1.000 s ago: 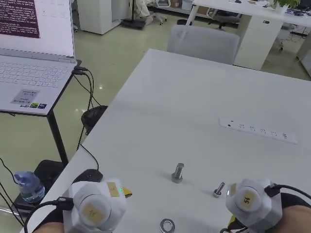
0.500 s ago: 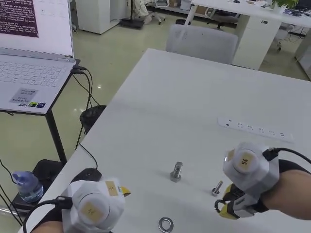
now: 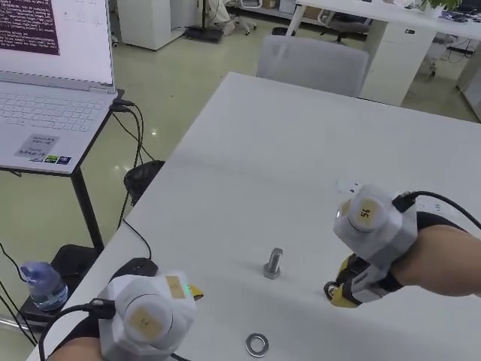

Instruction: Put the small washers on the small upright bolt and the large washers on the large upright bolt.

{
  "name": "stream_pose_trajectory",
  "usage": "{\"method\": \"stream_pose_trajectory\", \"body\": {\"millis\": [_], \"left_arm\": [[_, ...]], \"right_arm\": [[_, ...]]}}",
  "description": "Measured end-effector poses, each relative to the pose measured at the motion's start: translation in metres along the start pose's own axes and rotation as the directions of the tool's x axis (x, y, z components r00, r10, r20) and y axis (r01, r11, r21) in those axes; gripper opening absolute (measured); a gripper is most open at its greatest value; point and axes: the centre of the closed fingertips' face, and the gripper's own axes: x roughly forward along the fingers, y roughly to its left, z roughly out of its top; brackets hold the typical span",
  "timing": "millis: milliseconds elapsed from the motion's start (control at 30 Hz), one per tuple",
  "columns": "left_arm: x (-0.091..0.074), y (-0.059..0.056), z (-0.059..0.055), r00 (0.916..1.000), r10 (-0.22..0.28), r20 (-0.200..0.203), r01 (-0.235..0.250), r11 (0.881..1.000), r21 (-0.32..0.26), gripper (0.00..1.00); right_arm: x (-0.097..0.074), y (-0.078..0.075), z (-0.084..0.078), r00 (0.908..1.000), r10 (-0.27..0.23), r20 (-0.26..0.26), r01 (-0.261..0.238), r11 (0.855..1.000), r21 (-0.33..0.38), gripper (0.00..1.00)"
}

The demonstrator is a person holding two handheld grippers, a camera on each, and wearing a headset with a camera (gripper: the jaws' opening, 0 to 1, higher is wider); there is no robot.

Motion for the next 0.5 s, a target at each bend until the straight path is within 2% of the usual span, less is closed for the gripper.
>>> {"method": "stream_pose_trajectory", "body": {"millis": [500], "left_arm": [[0.001, 0.001, -0.003, 1.0, -0.003, -0.001, 0.003, 1.0, -0.009, 0.77]], "right_arm": [[0.006, -0.022, 0.033, 0.9999, -0.007, 0.008, 0.007, 1.0, -0.017, 0.21]]}}
